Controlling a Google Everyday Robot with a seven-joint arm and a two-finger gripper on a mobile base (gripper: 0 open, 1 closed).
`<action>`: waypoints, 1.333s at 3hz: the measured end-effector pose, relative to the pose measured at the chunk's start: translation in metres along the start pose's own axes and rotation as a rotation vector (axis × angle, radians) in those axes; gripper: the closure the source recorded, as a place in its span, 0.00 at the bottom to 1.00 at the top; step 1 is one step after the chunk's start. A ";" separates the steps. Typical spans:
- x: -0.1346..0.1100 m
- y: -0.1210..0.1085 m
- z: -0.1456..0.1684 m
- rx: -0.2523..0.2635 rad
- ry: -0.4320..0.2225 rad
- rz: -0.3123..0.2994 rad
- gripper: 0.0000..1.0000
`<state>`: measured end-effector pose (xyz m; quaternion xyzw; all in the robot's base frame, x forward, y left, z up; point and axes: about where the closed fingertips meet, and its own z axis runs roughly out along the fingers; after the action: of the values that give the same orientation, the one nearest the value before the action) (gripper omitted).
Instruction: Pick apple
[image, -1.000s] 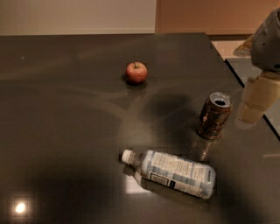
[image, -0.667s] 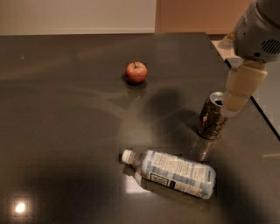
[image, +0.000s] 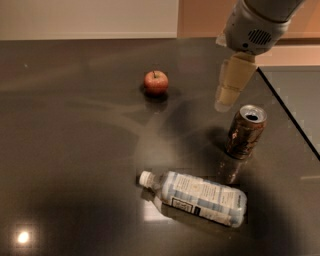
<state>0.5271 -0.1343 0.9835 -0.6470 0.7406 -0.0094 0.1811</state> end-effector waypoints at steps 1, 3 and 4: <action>-0.021 -0.022 0.025 0.006 -0.031 0.034 0.00; -0.048 -0.079 0.077 0.026 -0.090 0.169 0.00; -0.060 -0.102 0.106 0.011 -0.102 0.222 0.00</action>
Offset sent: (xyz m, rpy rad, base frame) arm 0.1135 0.0569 -0.0460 0.1327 -0.0122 -0.1569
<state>0.6597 -0.0697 0.9255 -0.5597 0.7974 0.0395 0.2220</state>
